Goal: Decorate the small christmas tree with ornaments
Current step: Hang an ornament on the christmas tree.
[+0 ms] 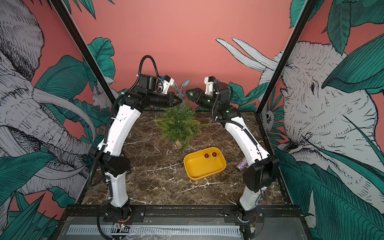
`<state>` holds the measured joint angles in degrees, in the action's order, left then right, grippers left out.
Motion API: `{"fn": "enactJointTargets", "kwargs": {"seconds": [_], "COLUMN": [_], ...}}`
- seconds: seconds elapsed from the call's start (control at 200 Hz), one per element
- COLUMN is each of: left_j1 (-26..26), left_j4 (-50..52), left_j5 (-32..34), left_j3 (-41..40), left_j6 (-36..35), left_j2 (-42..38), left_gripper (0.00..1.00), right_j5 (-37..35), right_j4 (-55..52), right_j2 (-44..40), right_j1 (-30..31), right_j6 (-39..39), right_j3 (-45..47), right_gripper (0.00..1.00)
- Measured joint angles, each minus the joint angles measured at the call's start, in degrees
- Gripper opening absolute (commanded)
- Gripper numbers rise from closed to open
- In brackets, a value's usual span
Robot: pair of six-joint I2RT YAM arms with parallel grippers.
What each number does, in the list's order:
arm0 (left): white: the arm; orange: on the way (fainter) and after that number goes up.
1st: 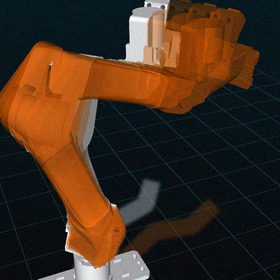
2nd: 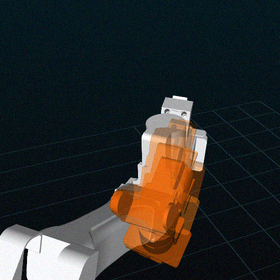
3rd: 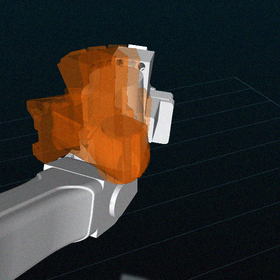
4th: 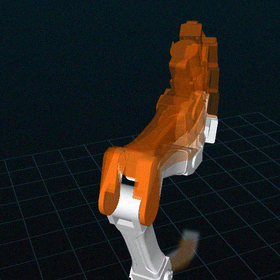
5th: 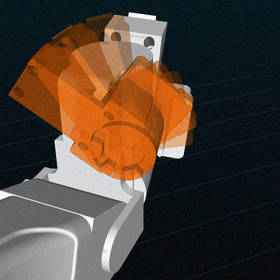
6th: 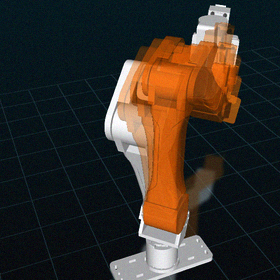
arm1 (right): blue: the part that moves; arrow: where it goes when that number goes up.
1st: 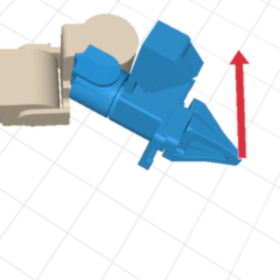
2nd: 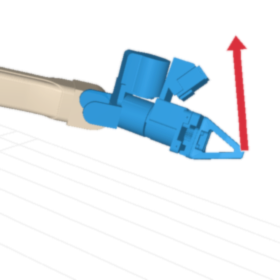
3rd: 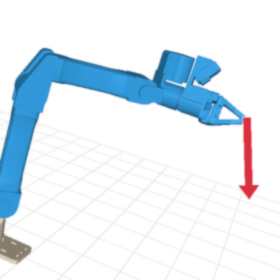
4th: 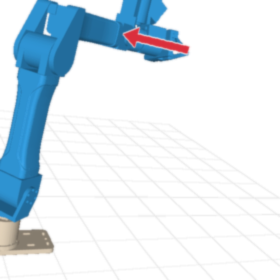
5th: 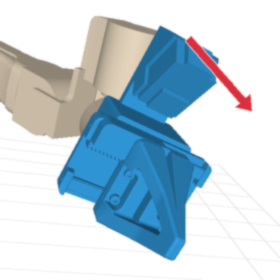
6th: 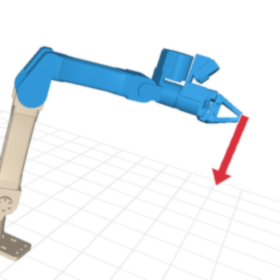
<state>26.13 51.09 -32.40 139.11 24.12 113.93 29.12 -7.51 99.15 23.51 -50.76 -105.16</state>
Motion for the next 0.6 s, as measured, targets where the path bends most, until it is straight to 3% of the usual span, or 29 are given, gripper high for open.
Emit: {"fn": "enactJointTargets", "kwargs": {"seconds": [0.2,0.49,0.6], "left_j1": [-0.09,-0.2,-0.2], "left_j4": [-0.31,-3.41,-4.87], "left_j5": [-0.13,-0.79,-0.96], "left_j3": [-2.23,-4.35,-6.08], "left_j6": [0.11,0.63,0.94], "left_j2": [0.0,-0.83,-2.1], "left_gripper": [0.0,0.32,0.34], "right_j5": [0.0,-0.2,-0.24], "right_j4": [-0.9,1.33,3.58], "right_j2": [0.33,-0.83,-2.38], "right_j1": [-0.02,-0.57,-0.63], "right_j6": [0.02,-0.28,-0.72], "right_j3": [0.9,5.09,7.63], "right_gripper": [0.58,0.58,0.59]}}
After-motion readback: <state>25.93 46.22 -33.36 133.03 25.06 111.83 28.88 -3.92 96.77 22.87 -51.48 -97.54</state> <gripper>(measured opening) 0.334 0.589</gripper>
